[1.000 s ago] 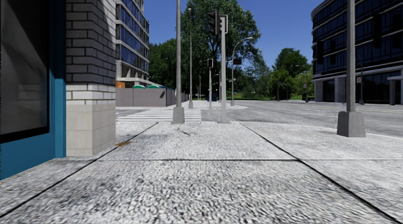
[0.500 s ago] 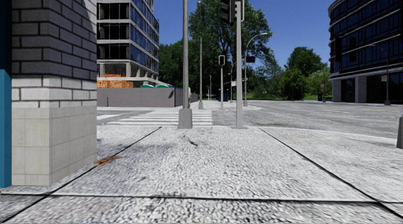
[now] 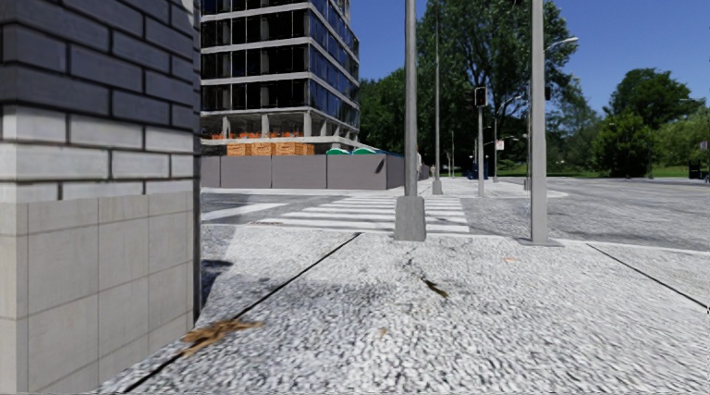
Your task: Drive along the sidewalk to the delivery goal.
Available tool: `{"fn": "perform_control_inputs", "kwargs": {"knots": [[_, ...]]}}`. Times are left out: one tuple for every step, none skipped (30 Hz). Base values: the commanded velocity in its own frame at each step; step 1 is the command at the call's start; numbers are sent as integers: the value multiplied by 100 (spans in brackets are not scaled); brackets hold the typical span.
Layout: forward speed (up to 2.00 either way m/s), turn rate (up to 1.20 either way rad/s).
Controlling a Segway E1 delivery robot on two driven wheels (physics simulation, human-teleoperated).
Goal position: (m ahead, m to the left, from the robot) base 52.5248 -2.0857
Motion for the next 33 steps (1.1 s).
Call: {"fn": "perform_control_inputs", "kwargs": {"knots": [[200, 0], [200, 0], [200, 0], [200, 0], [200, 0], [200, 0], [200, 0], [200, 0], [200, 0], [200, 0], [200, 0], [200, 0], [200, 0], [200, 0], [200, 0], [200, 0], [200, 0], [200, 0], [200, 0], [200, 0], [200, 0], [200, 0], [200, 0], [200, 0], [200, 0], [200, 0], [200, 0], [200, 0], [200, 0], [200, 0], [200, 0], [200, 0], [200, 0]]}}
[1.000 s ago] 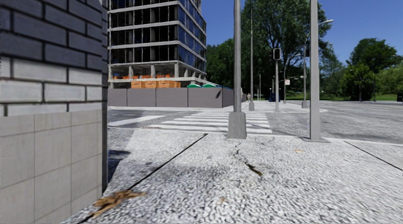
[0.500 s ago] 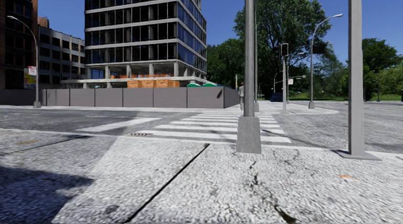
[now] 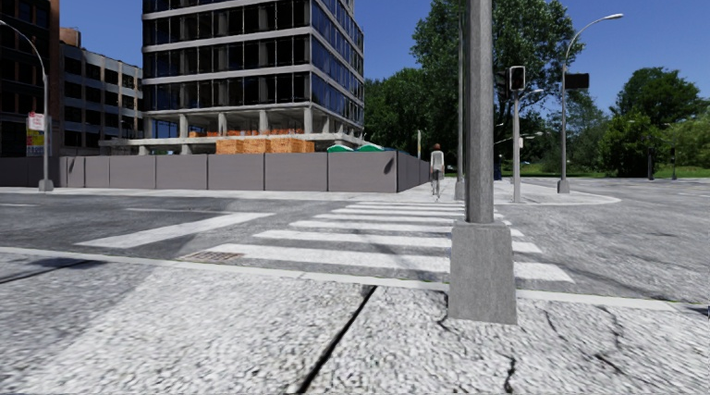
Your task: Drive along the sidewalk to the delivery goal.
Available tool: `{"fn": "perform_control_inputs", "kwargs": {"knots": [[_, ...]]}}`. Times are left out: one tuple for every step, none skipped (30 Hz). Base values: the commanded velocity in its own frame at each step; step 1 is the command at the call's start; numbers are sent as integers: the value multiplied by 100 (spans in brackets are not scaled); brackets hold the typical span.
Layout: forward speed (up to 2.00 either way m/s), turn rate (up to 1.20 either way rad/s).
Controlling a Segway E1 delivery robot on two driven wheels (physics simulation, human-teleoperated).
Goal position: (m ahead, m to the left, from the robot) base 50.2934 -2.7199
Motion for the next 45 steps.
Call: {"fn": "perform_control_inputs", "kwargs": {"knots": [[200, 0], [200, 0], [200, 0], [200, 0], [200, 0], [200, 0], [200, 0], [200, 0], [200, 0], [200, 0], [200, 0], [200, 0], [200, 0], [200, 0], [200, 0], [200, 0], [200, 0], [200, 0], [197, 0], [197, 0], [187, 0], [181, 0], [171, 0], [165, -3], [165, -3], [160, -13], [159, -16], [158, -20], [158, -20], [157, -30], [157, -36], [157, -38], [157, -38], [157, -38], [157, -39], [157, -39], [156, -39], [156, -39], [156, -39], [155, -39], [155, -39], [154, -39], [154, -39], [154, -39], [154, -39]]}}
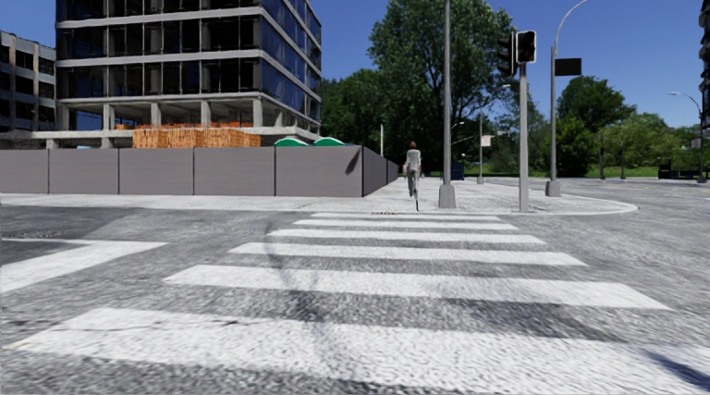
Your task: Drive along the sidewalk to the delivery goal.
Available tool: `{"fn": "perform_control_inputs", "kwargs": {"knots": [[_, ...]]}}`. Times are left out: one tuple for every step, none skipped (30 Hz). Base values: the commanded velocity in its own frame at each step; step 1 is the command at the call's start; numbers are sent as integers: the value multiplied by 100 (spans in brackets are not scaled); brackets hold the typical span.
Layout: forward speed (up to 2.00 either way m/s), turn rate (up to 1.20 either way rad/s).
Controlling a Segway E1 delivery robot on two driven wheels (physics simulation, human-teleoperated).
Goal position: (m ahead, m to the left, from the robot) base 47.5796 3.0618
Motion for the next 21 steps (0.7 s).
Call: {"fn": "perform_control_inputs", "kwargs": {"knots": [[154, -39], [154, -39], [154, -39], [154, -39], [154, -39], [153, -39], [153, -39], [153, -39], [151, -39], [143, -39], [137, -39], [131, -39], [131, -39], [129, -39], [128, -39], [128, -39], [128, -39], [128, -39], [128, -39], [128, -39], [128, -36]]}}
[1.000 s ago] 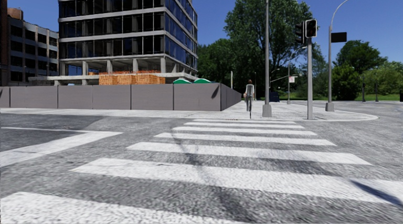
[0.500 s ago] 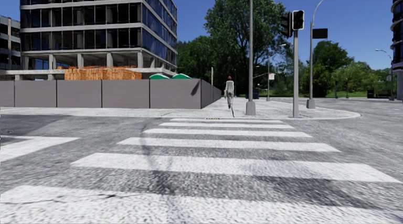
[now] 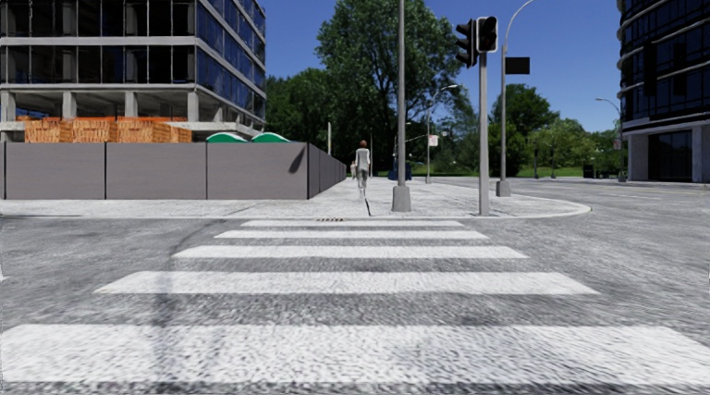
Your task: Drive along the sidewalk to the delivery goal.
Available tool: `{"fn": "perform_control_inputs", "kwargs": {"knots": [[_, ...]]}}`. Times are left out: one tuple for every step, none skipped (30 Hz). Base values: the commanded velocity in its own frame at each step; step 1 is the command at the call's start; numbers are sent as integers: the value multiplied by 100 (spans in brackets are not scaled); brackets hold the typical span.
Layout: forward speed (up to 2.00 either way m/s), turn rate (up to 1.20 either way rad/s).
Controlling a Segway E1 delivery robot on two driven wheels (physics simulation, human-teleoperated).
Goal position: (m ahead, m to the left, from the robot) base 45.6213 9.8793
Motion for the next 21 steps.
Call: {"fn": "perform_control_inputs", "kwargs": {"knots": [[127, -29], [127, -29], [127, -22], [127, -2], [127, 0], [127, 0], [127, 0], [127, 0], [127, 0], [127, 0], [127, 0], [200, 0], [200, 0], [200, 0], [200, 0], [200, 0], [200, 0], [200, 0], [200, 0], [200, 0], [200, 0]]}}
